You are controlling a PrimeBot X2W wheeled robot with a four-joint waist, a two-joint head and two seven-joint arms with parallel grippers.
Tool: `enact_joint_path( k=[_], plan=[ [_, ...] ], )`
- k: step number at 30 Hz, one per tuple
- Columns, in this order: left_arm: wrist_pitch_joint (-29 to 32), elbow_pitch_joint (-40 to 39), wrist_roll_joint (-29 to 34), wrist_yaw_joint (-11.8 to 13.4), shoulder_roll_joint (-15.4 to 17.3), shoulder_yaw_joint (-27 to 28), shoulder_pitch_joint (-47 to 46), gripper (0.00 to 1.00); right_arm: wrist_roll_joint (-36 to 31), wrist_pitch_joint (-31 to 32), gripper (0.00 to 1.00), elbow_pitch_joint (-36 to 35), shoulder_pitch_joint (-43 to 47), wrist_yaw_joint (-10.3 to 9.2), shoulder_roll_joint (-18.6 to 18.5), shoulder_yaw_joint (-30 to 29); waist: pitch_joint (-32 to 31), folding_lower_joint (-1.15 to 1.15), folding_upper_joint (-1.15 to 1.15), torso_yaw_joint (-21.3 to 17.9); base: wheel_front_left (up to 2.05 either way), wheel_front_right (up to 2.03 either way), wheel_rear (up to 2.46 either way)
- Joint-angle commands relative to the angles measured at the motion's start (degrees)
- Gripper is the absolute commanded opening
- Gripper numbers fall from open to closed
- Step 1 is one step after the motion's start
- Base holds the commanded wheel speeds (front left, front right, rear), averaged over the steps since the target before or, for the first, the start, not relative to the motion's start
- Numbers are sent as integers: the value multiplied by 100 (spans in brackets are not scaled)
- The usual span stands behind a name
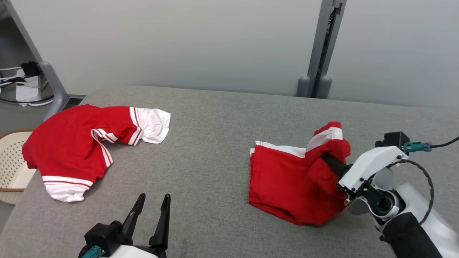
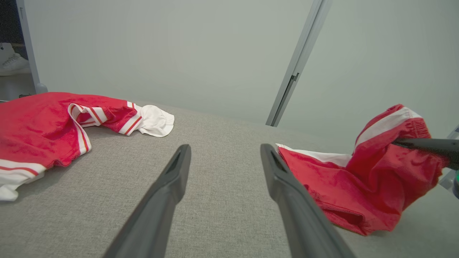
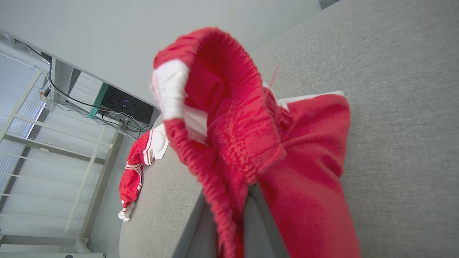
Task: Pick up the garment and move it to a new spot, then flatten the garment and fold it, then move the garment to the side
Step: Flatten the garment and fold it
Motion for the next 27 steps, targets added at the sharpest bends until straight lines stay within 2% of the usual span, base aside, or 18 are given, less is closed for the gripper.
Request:
enact_joint_path(
  k=[1,6,11,19,20,21,22,23,27],
  plan=[
    [1,27,9,-31,14,-13,-68,100,3,46,0,-35,-64,2,70,26,8,0,0,114,0,0,0],
    [2,58,8,-39,-15,-44,-106,100,31,38,0,155,-150,2,322,22,55,0,0,318,0,0,0],
    [1,107,8,-62,-40,-67,-158,100,270,-121,0,675,-408,2,609,-226,151,0,0,550,0,0,0],
    [0,158,26,-87,-58,-66,-247,100,394,-329,0,1475,-765,3,788,-177,239,0,0,714,0,0,0],
    [0,162,26,-85,-61,-60,-245,100,430,-357,18,1554,-788,3,795,-175,243,0,0,713,0,0,0],
    [0,162,25,-82,-62,-48,-239,100,478,-361,44,1606,-818,2,800,-166,246,0,0,704,0,0,0],
    [0,164,25,-78,-65,-38,-231,100,566,-315,93,1593,-830,3,803,-136,246,0,0,685,0,0,0],
    [0,168,30,-77,-67,-34,-229,100,639,-267,100,1527,-822,3,809,-54,242,0,0,662,0,0,0],
    [0,186,51,-65,-65,-19,-226,100,913,-307,100,1183,-751,3,791,273,192,0,0,517,0,0,0]
  ],
)
